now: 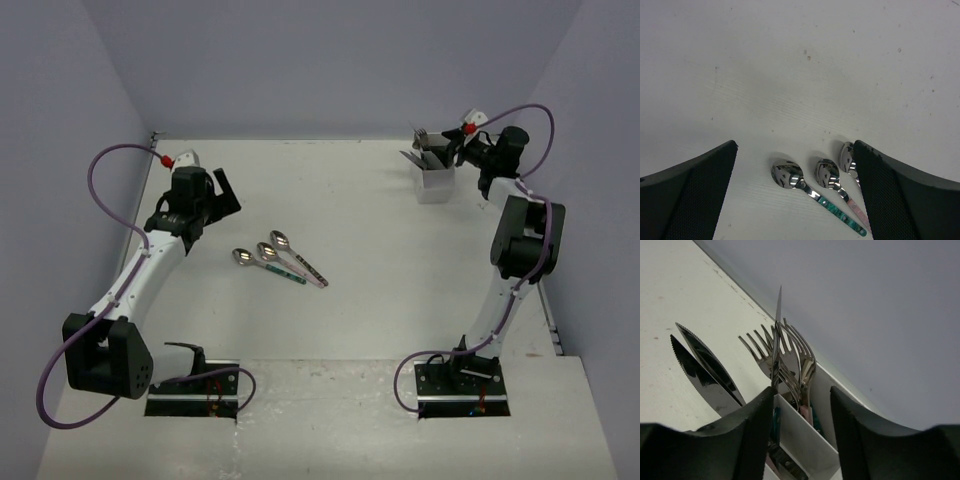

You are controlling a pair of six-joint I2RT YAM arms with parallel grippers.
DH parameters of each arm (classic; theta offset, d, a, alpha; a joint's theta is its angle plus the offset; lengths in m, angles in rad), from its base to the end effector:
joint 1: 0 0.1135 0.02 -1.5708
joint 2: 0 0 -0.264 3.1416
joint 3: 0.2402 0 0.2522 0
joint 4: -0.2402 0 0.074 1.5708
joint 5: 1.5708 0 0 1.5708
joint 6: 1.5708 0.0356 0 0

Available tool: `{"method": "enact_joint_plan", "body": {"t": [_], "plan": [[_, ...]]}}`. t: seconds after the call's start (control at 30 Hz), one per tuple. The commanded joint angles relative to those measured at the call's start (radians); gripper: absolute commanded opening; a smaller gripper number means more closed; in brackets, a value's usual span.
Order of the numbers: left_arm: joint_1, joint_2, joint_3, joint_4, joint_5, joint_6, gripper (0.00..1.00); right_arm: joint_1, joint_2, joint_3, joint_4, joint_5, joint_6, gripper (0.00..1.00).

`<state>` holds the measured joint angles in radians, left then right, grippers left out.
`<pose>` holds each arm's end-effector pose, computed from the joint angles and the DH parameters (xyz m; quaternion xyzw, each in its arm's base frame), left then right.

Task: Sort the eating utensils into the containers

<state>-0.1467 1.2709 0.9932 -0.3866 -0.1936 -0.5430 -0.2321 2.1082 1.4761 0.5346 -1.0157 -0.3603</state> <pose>0.2778 -0.0341 0.2891 -0.2176 0.8690 -0.0656 0.4396 0.4746 -0.0811 0.2349 -0.3675 0.6250 0.1732 0.6666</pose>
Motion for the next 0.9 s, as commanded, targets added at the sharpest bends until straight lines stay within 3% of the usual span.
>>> {"method": "enact_joint_plan", "body": {"t": [0.0, 0.1, 0.13, 0.33, 0.43, 0.57, 0.73, 0.87], "plan": [[-0.007, -0.021, 0.029, -0.006, 0.000, -0.021, 1.00, -0.004, -0.077, -0.023, 0.039, -0.009, -0.008, 0.58], [-0.007, -0.027, 0.025, -0.006, 0.002, -0.023, 1.00, -0.003, -0.129, -0.057, 0.054, -0.012, 0.026, 0.81], [-0.007, -0.027, 0.024, -0.008, 0.002, -0.021, 1.00, 0.000, -0.172, -0.077, 0.053, -0.011, 0.033, 0.99], [-0.010, -0.030, 0.013, -0.021, -0.020, -0.040, 1.00, 0.086, -0.399, -0.151, -0.054, 0.149, 0.008, 0.99], [-0.013, -0.030, 0.007, -0.035, -0.050, -0.055, 1.00, 0.222, -0.489, -0.113, -0.319, 0.289, -0.048, 0.99], [-0.025, -0.030, -0.021, -0.037, -0.066, -0.055, 1.00, 0.452, -0.562, -0.161, -0.380, 0.481, 0.030, 0.99], [-0.030, -0.050, -0.067, -0.067, -0.124, -0.080, 1.00, 0.733, -0.554, -0.240, -0.430, 0.633, 0.156, 0.99], [-0.028, -0.064, -0.097, -0.077, -0.141, -0.084, 1.00, 0.895, -0.430, -0.175, -0.602, 0.798, 0.188, 0.99]]}}
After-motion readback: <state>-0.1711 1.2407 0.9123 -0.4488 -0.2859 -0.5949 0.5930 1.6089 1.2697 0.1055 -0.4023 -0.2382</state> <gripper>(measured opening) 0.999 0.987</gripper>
